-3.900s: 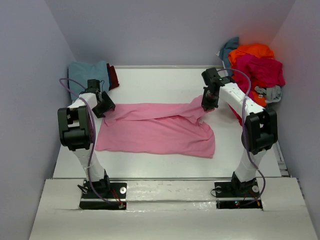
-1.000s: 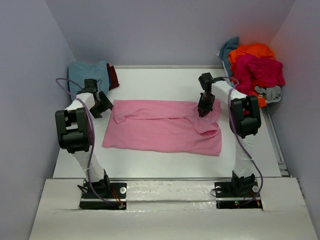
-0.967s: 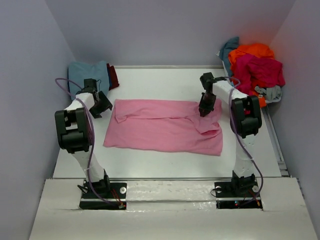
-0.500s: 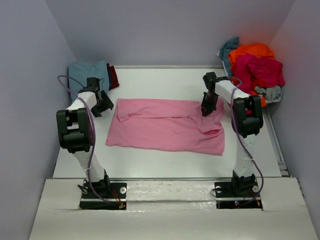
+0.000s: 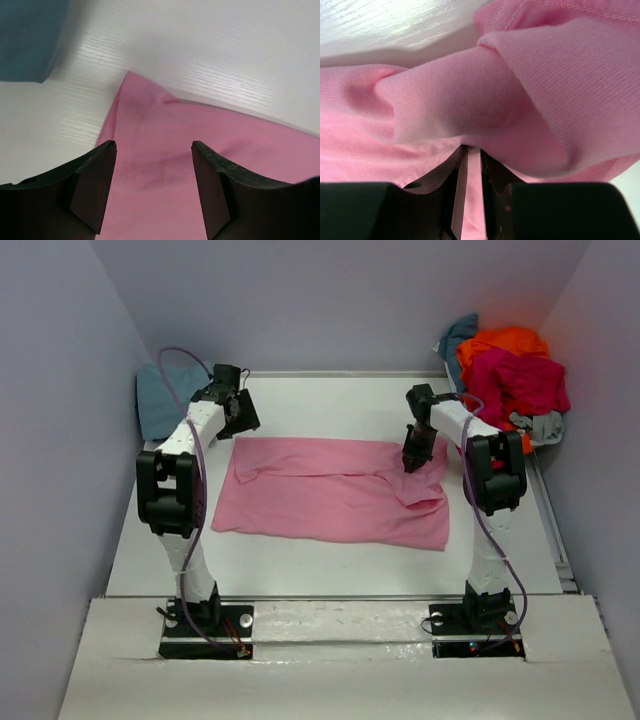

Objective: Fold and stack the t-shirts
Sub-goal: Fold the tshirt

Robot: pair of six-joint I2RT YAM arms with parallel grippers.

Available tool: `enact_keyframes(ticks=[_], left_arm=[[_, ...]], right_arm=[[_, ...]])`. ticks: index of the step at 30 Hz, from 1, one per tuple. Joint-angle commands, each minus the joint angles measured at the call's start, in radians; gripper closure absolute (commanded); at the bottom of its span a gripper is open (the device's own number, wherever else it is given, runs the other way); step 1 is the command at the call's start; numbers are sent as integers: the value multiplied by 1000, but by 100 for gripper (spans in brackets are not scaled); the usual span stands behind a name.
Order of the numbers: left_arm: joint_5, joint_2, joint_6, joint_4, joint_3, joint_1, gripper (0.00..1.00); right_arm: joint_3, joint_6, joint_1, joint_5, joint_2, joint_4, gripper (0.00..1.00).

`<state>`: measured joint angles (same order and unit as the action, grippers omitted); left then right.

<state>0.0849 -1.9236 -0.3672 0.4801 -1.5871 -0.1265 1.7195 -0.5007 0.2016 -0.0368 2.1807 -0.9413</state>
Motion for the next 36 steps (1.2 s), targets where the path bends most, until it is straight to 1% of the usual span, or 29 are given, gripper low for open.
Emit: enact_keyframes(ticks=[1,7,8,13,20,22,24,28,29,36], left_arm=[[-48,-21,31,57,-1,-37,27],[-80,-34,39,45,56,-93,28],[-117,-31,37,34,64,-104,28],[-177,-55,33,28,84,-113,28],[-166,-98,43,38,84,-113,27],[-119,-123,39,60,62,-113,27],[-103,-144,34,78,47,-113,27],[-83,-189,-2,120,12,-73,26],[-56,-190,-7,124,9,-64,26],[-17,-184,-35,141,-5,33,26]], right_arm=[[-32,10,-2,-8,25,39,77],[-26,10,-2,-6,30,38,78],[-29,11,-2,-8,28,36,78],[-40,11,-2,-8,28,44,78],[-37,14,-2,-8,27,42,78],[-37,16,-2,-6,27,42,78],[-38,16,-2,-6,25,42,78],[-47,17,-2,-5,19,47,78],[-49,19,-2,-6,16,47,78],[-55,21,-2,-3,13,52,78]])
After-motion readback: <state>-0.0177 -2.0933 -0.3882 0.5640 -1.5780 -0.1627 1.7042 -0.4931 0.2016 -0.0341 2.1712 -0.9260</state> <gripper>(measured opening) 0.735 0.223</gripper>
